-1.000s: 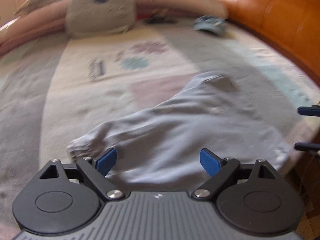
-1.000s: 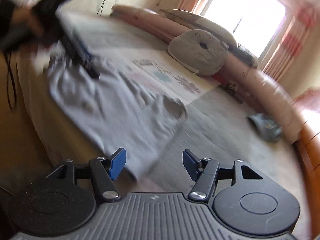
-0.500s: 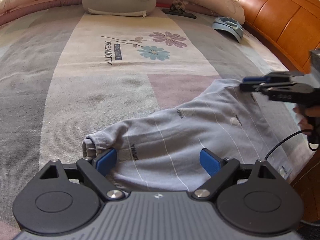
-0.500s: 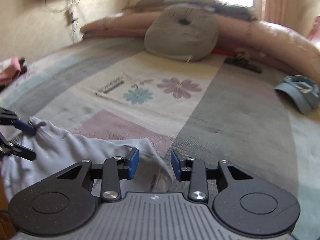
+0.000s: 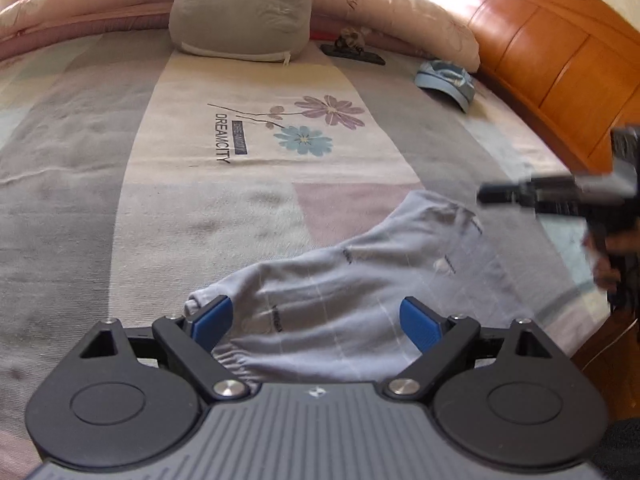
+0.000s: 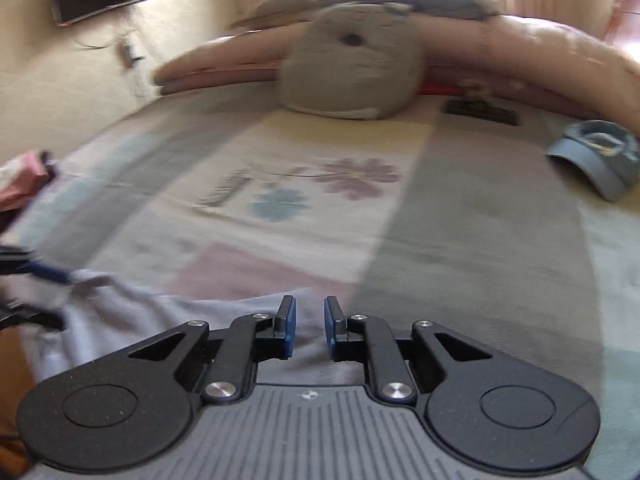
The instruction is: Fold clothes
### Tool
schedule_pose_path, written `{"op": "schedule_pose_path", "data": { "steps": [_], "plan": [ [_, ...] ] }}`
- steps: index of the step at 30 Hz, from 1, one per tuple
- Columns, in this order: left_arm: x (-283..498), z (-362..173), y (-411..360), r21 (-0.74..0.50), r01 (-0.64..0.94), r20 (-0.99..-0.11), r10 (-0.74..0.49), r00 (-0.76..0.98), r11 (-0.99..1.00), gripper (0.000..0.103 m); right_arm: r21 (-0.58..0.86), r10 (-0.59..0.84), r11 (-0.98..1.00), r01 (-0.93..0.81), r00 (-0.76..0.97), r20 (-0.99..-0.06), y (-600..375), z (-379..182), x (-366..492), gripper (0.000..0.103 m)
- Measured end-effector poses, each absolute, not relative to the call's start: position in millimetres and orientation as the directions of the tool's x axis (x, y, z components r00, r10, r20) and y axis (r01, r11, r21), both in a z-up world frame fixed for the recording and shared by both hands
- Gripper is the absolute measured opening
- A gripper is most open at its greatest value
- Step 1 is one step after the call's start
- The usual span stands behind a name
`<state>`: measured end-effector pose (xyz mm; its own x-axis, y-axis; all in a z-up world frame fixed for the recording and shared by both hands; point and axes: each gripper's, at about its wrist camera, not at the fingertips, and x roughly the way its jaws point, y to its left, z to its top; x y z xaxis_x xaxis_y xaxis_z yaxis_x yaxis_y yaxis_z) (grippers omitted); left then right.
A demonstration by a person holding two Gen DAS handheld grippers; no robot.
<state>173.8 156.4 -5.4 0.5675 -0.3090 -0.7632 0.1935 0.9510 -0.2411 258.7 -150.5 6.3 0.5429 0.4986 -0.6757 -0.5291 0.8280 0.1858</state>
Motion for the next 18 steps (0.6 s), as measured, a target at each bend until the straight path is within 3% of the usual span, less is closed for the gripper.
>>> {"op": "schedule_pose_path", "data": {
  "steps": [7,9,10,11,18],
  "plan": [
    [172.8,-22.1,160.6,-0.245,0.124,-0.800,-0.273,0.535,0.961,0.090,0.170,0.399,0.874,-0.455,0.473,-0.786,-138.8,-37.6,246.5,0.021],
    [169.9,-12.7,155.2,-0.236,0.131,-0.796,-0.268,0.542,0.963,0.090,0.173,0.395,0.880,-0.442,0.482,-0.782,-140.3,-33.1,237.2,0.033],
    [168.6,-8.3,152.3,-0.234,0.137,-0.793,-0.271,0.546,0.962,0.091,0.171,0.395,0.881,-0.440,0.489,-0.777,-139.3,-28.8,231.4,0.049],
    [167.7,-5.4,148.4,-0.245,0.155,-0.786,-0.289,0.546,0.957,0.091,0.165,0.394,0.882,-0.441,0.500,-0.771,-137.3,-23.8,224.8,0.053],
    [165.4,-29.1,134.9,-0.214,0.166,-0.848,-0.268,0.457,0.963,0.091,0.120,0.345,0.894,-0.432,0.493,-0.799,-120.2,-28.8,189.9,0.059]
  ]
}}
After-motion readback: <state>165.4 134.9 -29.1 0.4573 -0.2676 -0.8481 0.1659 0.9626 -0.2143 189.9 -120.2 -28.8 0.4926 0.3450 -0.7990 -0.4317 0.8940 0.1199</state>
